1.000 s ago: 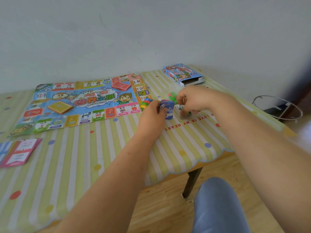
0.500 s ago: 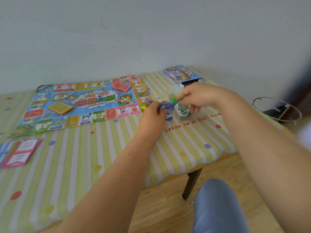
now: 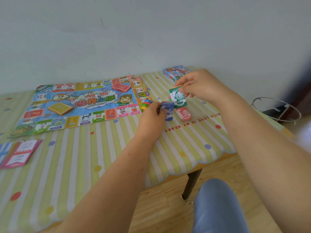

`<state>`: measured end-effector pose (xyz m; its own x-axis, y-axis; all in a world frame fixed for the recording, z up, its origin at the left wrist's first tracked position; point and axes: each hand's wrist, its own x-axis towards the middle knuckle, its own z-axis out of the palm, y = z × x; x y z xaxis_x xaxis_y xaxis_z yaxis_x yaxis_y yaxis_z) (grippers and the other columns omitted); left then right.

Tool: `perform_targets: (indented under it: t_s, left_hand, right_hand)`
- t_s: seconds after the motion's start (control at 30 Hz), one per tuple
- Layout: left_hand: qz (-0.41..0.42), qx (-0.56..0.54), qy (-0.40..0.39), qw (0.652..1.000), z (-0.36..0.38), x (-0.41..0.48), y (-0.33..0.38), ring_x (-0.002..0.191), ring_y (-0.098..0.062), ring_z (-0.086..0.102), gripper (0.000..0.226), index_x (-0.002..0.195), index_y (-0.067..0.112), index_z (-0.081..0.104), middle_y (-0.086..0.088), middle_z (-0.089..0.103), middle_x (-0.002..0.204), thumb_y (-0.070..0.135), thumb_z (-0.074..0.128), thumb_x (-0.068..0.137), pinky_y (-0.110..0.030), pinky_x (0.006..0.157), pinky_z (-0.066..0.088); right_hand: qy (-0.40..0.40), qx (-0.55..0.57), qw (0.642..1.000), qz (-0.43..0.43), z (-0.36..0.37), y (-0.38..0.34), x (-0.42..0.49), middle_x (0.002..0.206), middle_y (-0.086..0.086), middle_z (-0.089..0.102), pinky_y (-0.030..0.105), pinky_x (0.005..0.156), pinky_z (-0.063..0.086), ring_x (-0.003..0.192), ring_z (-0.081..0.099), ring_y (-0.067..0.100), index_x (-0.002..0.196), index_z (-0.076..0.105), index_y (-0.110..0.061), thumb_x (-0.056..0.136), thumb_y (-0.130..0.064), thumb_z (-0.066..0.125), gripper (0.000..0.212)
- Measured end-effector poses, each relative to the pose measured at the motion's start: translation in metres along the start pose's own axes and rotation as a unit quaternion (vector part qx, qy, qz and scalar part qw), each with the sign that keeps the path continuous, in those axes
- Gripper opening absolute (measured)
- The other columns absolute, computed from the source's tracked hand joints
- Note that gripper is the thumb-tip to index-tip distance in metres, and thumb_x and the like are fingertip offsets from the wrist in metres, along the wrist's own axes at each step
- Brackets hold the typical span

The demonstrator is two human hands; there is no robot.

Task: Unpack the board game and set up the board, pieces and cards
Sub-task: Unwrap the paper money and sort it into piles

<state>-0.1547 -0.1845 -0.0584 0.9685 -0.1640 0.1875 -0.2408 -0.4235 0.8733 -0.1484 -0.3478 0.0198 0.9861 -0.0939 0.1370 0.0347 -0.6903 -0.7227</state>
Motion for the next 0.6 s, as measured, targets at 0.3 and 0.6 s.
perform_targets:
  t_s: [0.3, 0.6]
  left_hand:
    - [-0.002, -0.009, 0.001, 1.000, 0.000, 0.000, -0.001, 0.074, -0.003, 0.053, 0.020, 0.116, 0.015, 0.055, 0.012, 0.058, 0.088, 0.017, 0.045, 0.099, -0.005, 0.053, 0.038]
    - [0.006, 0.004, -0.008, 1.000, 0.002, 0.001, 0.000, 0.104, -0.014, 0.057, 0.038, 0.138, 0.017, 0.043, 0.001, 0.057, 0.123, 0.016, 0.042, 0.100, -0.016, 0.073, 0.044]
  right_hand:
    - [-0.038, 0.077, 0.996, -0.020, 0.009, -0.001, -0.007, 0.071, -0.001, 0.064, 0.021, 0.058, 0.049, 0.062, 0.059, 0.008, 0.089, 0.066, -0.016, 0.087, -0.002, 0.061, 0.015]
    - [-0.074, 0.097, 0.992, 0.008, 0.022, 0.000, -0.008, 0.082, 0.012, 0.070, 0.034, 0.073, 0.057, 0.064, 0.066, 0.017, 0.084, 0.067, -0.014, 0.086, 0.001, 0.063, 0.016]
